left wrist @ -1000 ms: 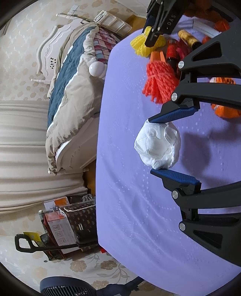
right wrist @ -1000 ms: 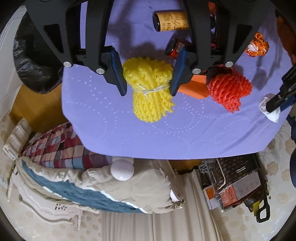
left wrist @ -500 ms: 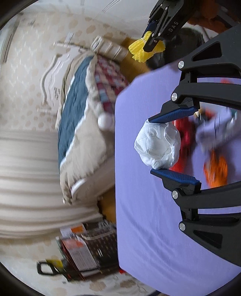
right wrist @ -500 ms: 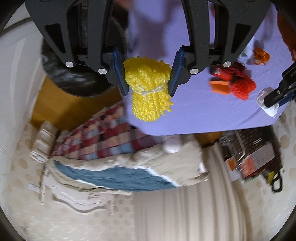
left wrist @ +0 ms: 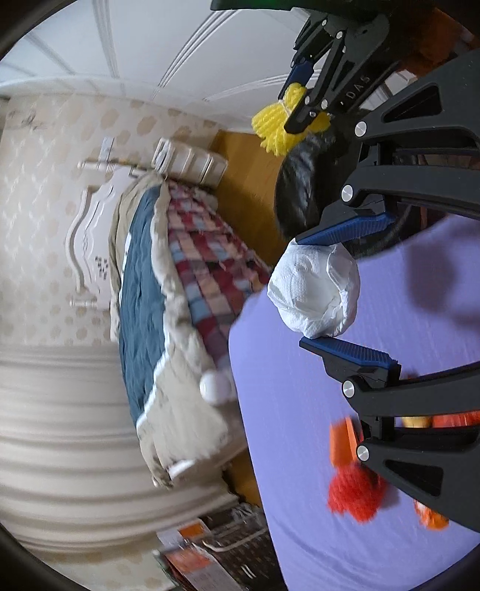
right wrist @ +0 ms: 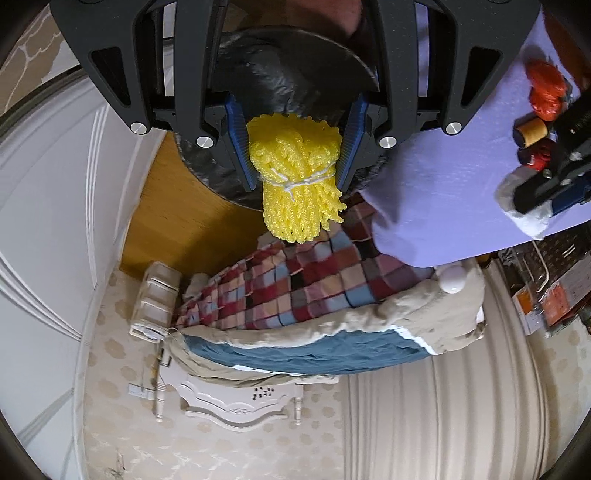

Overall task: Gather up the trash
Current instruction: 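Carry both items over the bin and open both grippers to drop them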

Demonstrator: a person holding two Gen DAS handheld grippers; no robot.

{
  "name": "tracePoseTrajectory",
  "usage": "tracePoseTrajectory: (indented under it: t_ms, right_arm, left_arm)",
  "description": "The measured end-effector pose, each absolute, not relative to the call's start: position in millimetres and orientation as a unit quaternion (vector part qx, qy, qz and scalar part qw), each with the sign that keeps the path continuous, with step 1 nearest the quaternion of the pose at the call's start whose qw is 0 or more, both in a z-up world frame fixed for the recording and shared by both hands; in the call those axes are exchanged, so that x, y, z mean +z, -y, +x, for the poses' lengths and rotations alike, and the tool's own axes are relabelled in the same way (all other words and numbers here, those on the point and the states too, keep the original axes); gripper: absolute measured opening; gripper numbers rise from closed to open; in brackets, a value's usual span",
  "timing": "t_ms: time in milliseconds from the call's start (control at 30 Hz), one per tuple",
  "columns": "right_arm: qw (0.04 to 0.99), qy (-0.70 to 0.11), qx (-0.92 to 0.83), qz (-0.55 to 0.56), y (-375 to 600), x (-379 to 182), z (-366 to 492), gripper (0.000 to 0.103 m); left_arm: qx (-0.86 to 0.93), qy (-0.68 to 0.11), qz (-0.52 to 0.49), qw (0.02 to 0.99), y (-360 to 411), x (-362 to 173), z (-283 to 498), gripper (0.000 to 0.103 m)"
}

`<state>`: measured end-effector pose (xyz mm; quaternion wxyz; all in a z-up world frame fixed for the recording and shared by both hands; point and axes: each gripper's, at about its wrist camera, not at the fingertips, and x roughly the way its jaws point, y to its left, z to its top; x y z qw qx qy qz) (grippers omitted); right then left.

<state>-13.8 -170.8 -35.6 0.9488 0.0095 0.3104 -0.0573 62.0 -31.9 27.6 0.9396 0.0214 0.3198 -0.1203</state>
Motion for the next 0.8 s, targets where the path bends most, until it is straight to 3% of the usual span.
tracePoseTrajectory:
  t_ms: [700, 800]
  right_arm:
    - [0.937, -0.336, -0.083, 0.044, 220, -67, 2, 0.044]
    - [0.936, -0.339, -0.085, 0.048, 224, -69, 5, 0.045]
  left_arm:
    - [-0.136, -0.358, 0.077, 0.921, 114, -20, 108, 0.049]
    - [-0.134, -0.364, 0.075, 0.919, 115, -22, 109, 0.054]
